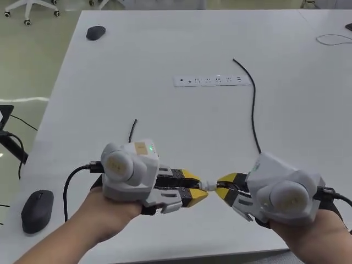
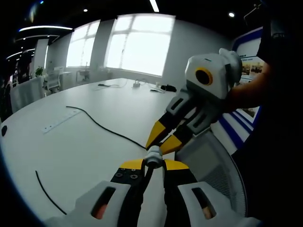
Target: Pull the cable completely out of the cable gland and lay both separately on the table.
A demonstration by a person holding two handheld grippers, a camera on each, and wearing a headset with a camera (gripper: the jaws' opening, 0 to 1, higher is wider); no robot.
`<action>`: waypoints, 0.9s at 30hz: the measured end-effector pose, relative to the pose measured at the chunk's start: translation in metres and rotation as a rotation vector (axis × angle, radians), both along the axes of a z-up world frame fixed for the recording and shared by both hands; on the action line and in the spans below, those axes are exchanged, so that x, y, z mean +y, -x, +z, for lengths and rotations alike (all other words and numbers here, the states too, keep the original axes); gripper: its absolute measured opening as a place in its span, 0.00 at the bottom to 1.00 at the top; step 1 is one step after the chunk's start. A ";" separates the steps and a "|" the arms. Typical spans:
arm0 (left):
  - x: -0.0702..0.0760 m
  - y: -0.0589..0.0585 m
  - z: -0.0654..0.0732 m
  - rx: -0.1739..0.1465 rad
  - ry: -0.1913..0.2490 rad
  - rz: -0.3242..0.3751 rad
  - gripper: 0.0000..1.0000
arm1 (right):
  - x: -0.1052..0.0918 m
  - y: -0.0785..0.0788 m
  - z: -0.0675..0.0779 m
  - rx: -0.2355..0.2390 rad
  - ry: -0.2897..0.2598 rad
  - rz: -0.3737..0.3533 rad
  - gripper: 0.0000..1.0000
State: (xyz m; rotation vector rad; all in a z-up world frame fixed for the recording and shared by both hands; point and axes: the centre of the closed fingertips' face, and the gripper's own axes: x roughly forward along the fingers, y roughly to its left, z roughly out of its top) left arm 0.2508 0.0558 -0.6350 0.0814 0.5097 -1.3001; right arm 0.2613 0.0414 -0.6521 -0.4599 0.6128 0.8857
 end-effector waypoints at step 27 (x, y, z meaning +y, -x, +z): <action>0.004 -0.006 0.007 -0.001 0.030 0.039 0.14 | -0.074 -0.014 -0.040 0.140 -0.126 -0.352 0.01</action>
